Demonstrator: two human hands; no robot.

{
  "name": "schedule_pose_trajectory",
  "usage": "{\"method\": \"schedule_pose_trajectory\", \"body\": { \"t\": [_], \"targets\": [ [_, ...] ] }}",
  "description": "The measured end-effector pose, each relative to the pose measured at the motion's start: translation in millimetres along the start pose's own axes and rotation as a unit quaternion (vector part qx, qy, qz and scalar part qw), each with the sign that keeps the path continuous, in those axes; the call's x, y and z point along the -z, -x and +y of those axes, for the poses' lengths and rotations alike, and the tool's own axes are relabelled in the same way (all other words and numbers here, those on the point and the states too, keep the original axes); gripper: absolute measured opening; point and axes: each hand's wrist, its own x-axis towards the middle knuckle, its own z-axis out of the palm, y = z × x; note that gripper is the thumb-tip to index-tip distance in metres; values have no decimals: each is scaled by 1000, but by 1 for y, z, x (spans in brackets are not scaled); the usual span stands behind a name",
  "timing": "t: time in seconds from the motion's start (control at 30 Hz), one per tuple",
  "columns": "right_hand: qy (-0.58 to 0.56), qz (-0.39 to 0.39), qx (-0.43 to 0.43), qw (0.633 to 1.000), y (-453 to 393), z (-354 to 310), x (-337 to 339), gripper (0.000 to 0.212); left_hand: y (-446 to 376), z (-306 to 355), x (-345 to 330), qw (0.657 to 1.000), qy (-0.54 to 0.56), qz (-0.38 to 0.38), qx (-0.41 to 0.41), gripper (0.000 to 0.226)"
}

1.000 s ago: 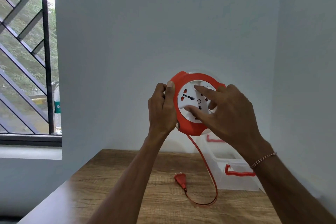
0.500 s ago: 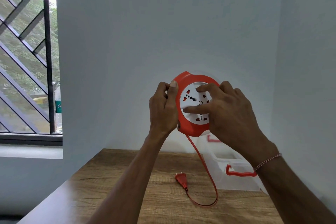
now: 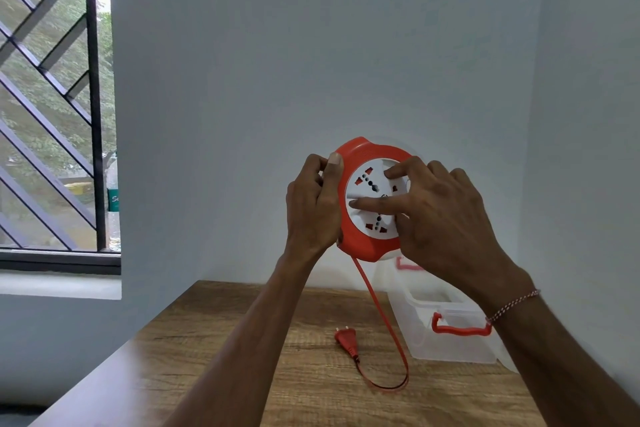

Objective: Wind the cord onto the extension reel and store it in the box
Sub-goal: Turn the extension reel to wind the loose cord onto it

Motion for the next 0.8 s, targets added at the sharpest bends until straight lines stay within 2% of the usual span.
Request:
{"method": "schedule_pose_trajectory", "body": {
  "t": [0.13,0.4,0.47,0.6,0.7,0.73,0.8],
  "targets": [
    [-37,32,-35,998,-1,6,1,57,2,4,0,1000,24,-2,15,22],
    [-124,89,-137,979,0,-7,2,73,3,6,-3,1000,10,2,7,17],
    [-116,105,-142,977,-1,-9,-1,73,2,5,-3,1000,6,7,7,17],
    [-97,123,-87,984,-3,-3,-2,62,1,5,0,999,23,15,19,19],
    [-116,145,-14,983,-4,3,5,32,-1,7,2,999,32,19,29,25],
    [-118,131,10,984,-4,4,7,26,-2,7,3,999,30,20,30,25],
    [-86,53,37,994,-3,1,8,38,-2,7,3,999,25,16,29,24]
  ]
}}
